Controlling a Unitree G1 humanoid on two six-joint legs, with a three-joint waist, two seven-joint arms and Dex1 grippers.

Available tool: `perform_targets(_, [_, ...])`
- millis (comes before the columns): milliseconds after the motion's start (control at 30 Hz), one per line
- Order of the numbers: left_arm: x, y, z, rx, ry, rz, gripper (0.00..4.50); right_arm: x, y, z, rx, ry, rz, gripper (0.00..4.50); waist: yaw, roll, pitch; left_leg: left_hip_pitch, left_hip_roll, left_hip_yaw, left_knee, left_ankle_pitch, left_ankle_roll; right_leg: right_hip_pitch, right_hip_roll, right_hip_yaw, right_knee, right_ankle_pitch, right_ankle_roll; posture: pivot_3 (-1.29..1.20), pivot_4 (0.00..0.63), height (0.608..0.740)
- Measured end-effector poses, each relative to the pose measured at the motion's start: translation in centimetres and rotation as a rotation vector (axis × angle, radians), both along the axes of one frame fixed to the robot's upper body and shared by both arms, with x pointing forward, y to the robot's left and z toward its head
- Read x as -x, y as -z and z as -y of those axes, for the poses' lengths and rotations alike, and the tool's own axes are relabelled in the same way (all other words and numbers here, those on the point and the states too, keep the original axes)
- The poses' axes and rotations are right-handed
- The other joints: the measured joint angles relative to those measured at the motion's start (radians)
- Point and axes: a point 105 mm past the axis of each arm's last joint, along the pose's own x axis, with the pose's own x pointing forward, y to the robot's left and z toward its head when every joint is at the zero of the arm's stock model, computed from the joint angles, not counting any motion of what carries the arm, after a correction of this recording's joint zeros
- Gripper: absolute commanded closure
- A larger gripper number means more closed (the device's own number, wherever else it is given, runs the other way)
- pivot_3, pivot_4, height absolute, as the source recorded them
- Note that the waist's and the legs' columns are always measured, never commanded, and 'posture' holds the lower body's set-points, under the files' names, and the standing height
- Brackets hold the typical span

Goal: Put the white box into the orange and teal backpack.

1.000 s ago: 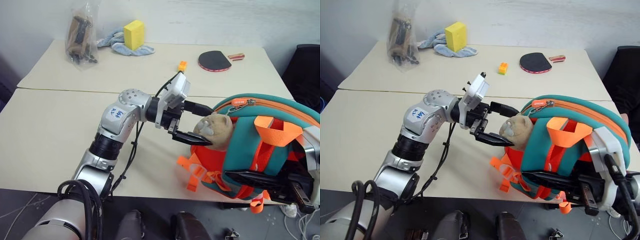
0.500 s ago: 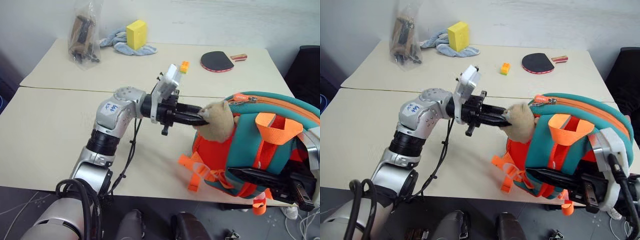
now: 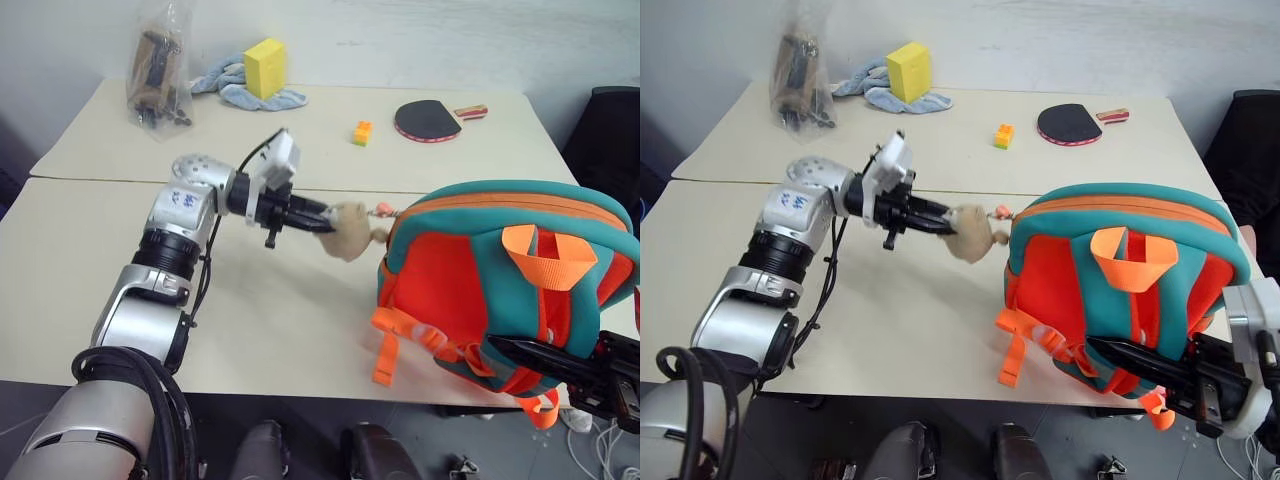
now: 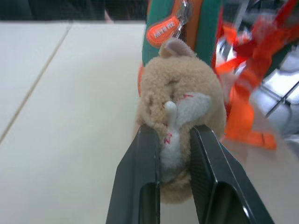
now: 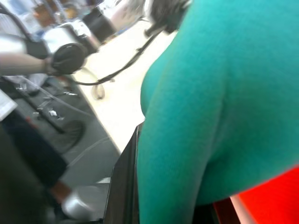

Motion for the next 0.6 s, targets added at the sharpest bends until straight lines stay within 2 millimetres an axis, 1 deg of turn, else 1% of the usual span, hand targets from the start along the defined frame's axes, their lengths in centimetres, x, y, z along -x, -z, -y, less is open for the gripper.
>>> perform_targets(67, [0.5, 2.2, -0.1, -0.041, 0.023, -0.005, 3.96, -0.4, 0.2, 0.4, 0.001, 0.024, 0.013, 4.50, -0.001, 0.000, 0.000, 0.000, 0.000, 0.000, 0.000, 0.000, 0.000, 0.000, 0.000, 0.000, 0.001, 0.000, 0.000, 0.00, 0.150, 0.740])
perform_targets(133, [0.9, 3.6, 0.5, -0.052, 0.044, -0.024, 3.96, -0.6, 0.2, 0.6, 0.000, 0.034, 0.028, 4.50, -0.001, 0.000, 0.000, 0.000, 0.000, 0.000, 0.001, 0.000, 0.000, -0.001, 0.000, 0.000, 0.002, 0.000, 0.000, 0.00, 0.150, 0.740])
perform_targets(200, [1.3, 4.9, 1.6, -0.058, 0.053, -0.016, 3.96, -1.1, -0.3, 0.7, 0.004, 0.049, 0.067, 4.50, 0.000, 0.000, 0.000, 0.000, 0.000, 0.000, 0.001, 0.000, 0.000, 0.000, 0.000, 0.000, 0.002, 0.000, 0.000, 0.00, 0.150, 0.740])
perform_targets(300, [1.9, 6.2, 3.1, -0.041, 0.061, -0.013, 3.96, -1.6, -0.6, 0.7, 0.020, 0.073, 0.101, 4.50, 0.000, 0.000, 0.000, 0.000, 0.000, 0.000, 0.001, 0.000, 0.001, 0.000, 0.000, 0.000, 0.002, 0.000, 0.000, 0.00, 0.150, 0.740])
perform_targets(367, [2.1, 6.2, 3.7, -0.030, 0.058, -0.009, 3.96, -2.2, -0.1, 0.9, 0.040, 0.106, 0.099, 4.50, 0.000, 0.000, 0.000, 0.000, 0.000, 0.000, 0.001, 0.000, 0.001, 0.000, 0.000, 0.000, 0.002, 0.000, 0.000, 0.00, 0.150, 0.740])
perform_targets(400, [2.2, 6.1, 3.8, -0.021, 0.046, -0.037, 3.29, -2.5, 0.3, 1.1, 0.057, 0.126, 0.091, 3.86, 0.000, 0.000, 0.000, 0.000, 0.000, 0.000, 0.001, 0.000, 0.001, 0.000, 0.000, 0.000, 0.002, 0.000, 0.000, 0.00, 0.150, 0.740])
perform_targets(433, [2.3, 6.1, 3.6, -0.010, 0.031, -0.074, 3.03, -2.6, 0.6, 1.4, 0.068, 0.141, 0.078, 3.56, 0.000, 0.000, 0.000, 0.000, 0.000, 0.000, 0.001, 0.000, 0.001, 0.000, 0.000, 0.000, 0.002, 0.000, 0.000, 0.00, 0.150, 0.740])
perform_targets(500, [2.4, 5.9, 3.1, 0.008, 0.002, -0.144, 2.35, -2.6, 1.4, 1.8, 0.082, 0.157, 0.046, 2.87, 0.000, 0.000, 0.000, 0.000, 0.000, 0.000, 0.001, 0.000, 0.001, -0.001, 0.000, 0.000, 0.003, 0.000, 0.000, 0.00, 0.150, 0.740])
perform_targets(567, [2.7, 5.3, 1.8, 0.022, -0.019, -0.200, 1.73, -2.2, 1.8, 2.3, 0.119, 0.155, 0.017, 2.24, 0.000, 0.000, 0.000, 0.000, 0.000, 0.000, 0.000, 0.000, 0.000, -0.001, 0.000, 0.000, 0.002, 0.000, 0.000, 0.00, 0.150, 0.740])
perform_targets(600, [2.8, 4.7, 1.0, 0.032, -0.030, -0.216, 1.38, -1.9, 1.9, 2.9, 0.140, 0.160, 0.008, 1.82, -0.001, 0.000, 0.000, -0.001, 0.000, 0.000, 0.000, 0.000, 0.000, -0.001, 0.000, 0.000, 0.002, 0.000, 0.000, 0.00, 0.150, 0.740])
